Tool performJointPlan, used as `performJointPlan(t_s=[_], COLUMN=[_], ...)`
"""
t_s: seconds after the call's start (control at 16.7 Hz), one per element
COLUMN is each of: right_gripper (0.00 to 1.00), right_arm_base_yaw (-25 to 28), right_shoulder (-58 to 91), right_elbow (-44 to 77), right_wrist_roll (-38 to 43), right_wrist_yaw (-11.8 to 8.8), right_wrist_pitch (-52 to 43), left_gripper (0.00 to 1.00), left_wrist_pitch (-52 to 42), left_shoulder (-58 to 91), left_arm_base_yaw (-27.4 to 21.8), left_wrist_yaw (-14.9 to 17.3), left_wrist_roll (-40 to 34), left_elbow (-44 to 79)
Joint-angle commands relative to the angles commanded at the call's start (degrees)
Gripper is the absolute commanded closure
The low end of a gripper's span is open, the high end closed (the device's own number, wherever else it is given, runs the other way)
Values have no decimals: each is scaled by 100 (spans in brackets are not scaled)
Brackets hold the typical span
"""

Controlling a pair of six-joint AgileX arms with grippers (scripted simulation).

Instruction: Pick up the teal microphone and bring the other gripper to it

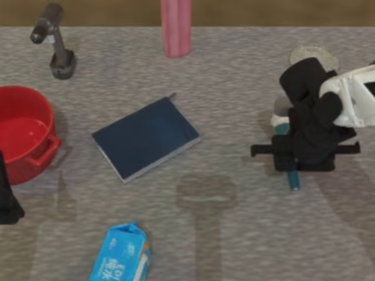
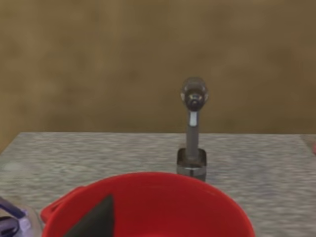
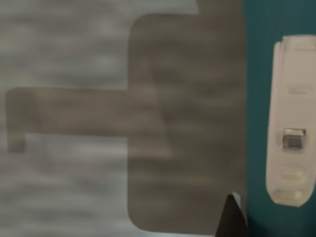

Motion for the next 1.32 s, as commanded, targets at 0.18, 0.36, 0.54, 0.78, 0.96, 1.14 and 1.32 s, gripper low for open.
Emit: performJointPlan(t_s=[0.18, 0.36, 0.54, 0.78, 0.96, 1.14, 1.32], right_gripper=[100, 100, 100, 100, 100, 100, 100], right_arm_base_yaw=[10, 9, 2, -20, -40, -58, -61], right_shoulder=[-194, -465, -801, -1332, -1729, -2019, -2075], right_elbow=[-232, -590, -1029, -1614, -1950, -2144, -2177], right_wrist_roll=[-268, -618, -1014, -1541, -1874, -2087, -2126], right_wrist_yaw=[-304, -699, -1142, -1714, -2056, -2262, -2298], right_wrist_pitch=[993, 2319, 3872, 5900, 7035, 7637, 7740], left_gripper=[0, 0, 0, 0, 0, 0, 0], left_wrist_pitch=[0, 0, 0, 0, 0, 0, 0], left_shoulder=[0, 0, 0, 0, 0, 0, 0], left_arm_base_yaw=[0, 0, 0, 0, 0, 0, 0], left_wrist_yaw=[0, 0, 0, 0, 0, 0, 0], left_wrist_roll=[0, 0, 0, 0, 0, 0, 0], left_elbow=[0, 0, 0, 0, 0, 0, 0])
